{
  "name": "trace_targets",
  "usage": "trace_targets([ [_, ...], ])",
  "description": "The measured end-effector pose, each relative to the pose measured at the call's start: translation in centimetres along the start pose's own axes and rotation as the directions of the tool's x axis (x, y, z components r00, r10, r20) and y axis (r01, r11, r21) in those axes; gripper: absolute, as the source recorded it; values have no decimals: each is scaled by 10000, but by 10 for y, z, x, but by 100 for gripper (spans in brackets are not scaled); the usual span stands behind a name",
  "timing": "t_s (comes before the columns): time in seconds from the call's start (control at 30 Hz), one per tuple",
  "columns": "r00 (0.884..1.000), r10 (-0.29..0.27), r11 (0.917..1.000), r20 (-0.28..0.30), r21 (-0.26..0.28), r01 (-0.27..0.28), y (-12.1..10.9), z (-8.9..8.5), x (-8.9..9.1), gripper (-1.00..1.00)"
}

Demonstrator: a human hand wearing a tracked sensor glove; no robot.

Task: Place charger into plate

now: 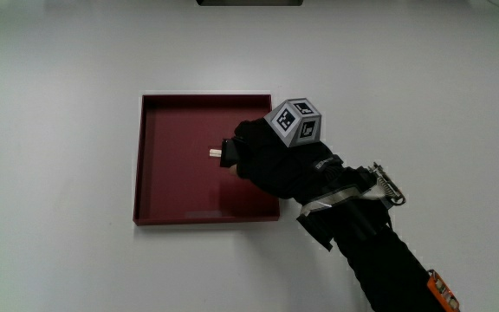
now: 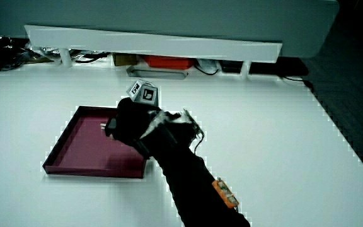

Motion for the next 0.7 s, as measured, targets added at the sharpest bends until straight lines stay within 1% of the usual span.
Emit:
trace_targets([
  [0.07, 9999, -134, 9997, 64, -191, 135, 6, -10, 5, 0],
  [0.1, 9999, -144, 9997, 76, -189, 145, 7, -13, 4, 0],
  [0.23, 9995, -275, 9989, -127, -395, 270, 15, -27, 9, 0],
  [0.27, 9994, -246, 9985, -260, -487, 233, 16, -30, 10, 0],
  [0.3, 9992, -360, 9983, -200, -473, 350, 19, -34, 12, 0],
  [0.4, 9981, -533, 9970, -319, -580, 514, 23, -42, 16, 0],
  [0.43, 9978, -612, 9968, -253, -535, 598, 24, -44, 17, 0],
  [0.47, 9980, -541, 9971, -314, -558, 523, 25, -45, 16, 0],
  [0.5, 9979, -603, 9962, -216, -640, 588, 26, -48, 17, 0],
  [0.53, 9974, -719, 9957, -104, -591, 712, 27, -51, 17, 0],
  [0.6, 9977, -669, 9954, -62, -692, 663, 28, -55, 17, 0],
  [0.63, 9971, -763, 9950, 61, -646, 765, 29, -57, 18, 0],
  [0.67, 9975, -709, 9953, 32, -662, 710, 30, -59, 19, 0],
  [0.7, 9966, -828, 9947, -1, -616, 826, 31, -61, 22, 0],
])
